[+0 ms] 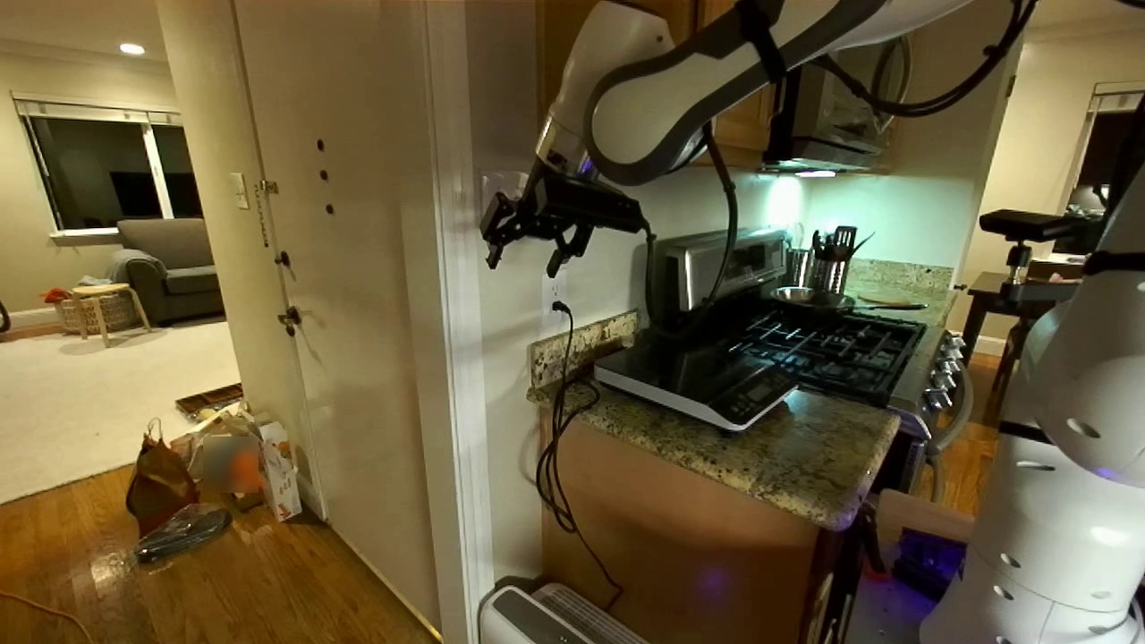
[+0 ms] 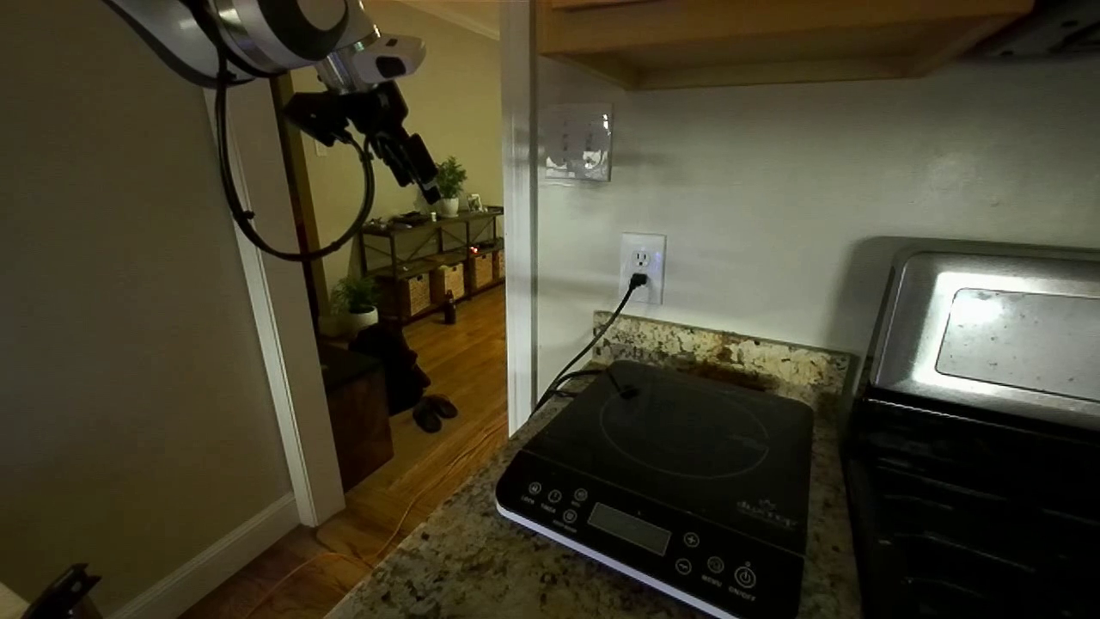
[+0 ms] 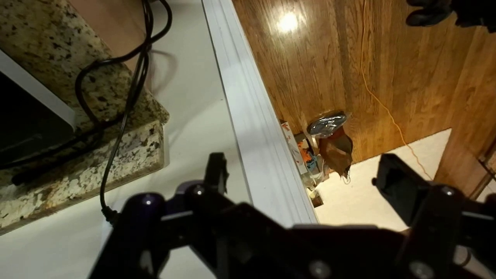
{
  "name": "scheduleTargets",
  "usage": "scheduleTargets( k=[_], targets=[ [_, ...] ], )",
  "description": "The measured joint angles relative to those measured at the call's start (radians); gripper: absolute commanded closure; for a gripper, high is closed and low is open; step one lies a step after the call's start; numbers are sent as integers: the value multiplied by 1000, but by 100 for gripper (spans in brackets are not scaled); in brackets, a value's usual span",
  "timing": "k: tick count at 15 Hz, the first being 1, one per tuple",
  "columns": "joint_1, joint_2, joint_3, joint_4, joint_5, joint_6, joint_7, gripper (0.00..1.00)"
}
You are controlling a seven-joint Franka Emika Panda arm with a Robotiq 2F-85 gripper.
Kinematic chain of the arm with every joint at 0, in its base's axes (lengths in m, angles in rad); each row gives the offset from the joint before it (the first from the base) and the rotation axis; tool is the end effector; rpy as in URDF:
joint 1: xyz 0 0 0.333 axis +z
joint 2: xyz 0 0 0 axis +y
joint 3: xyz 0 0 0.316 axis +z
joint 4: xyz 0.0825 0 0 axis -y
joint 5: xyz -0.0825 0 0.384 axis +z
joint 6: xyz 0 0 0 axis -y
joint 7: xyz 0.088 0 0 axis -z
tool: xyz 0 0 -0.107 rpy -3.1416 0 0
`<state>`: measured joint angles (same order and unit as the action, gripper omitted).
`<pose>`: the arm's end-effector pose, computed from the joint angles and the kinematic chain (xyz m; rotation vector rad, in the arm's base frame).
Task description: Turn on the left light switch
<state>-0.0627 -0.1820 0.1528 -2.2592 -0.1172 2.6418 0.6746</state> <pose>0.5289 0.0541 0.4999 -2.8299 0.7110 -0.8421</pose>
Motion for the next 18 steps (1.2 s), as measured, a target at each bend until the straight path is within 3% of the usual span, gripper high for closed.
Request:
scheduleTargets(
  k=[4,12,18],
  targets=[
    [-5,2,-8,9,0,1,26,0],
    [-52,2,-103,75,3,27,97,0],
    [-60,3,-123,77,7,63,112,0]
  ],
)
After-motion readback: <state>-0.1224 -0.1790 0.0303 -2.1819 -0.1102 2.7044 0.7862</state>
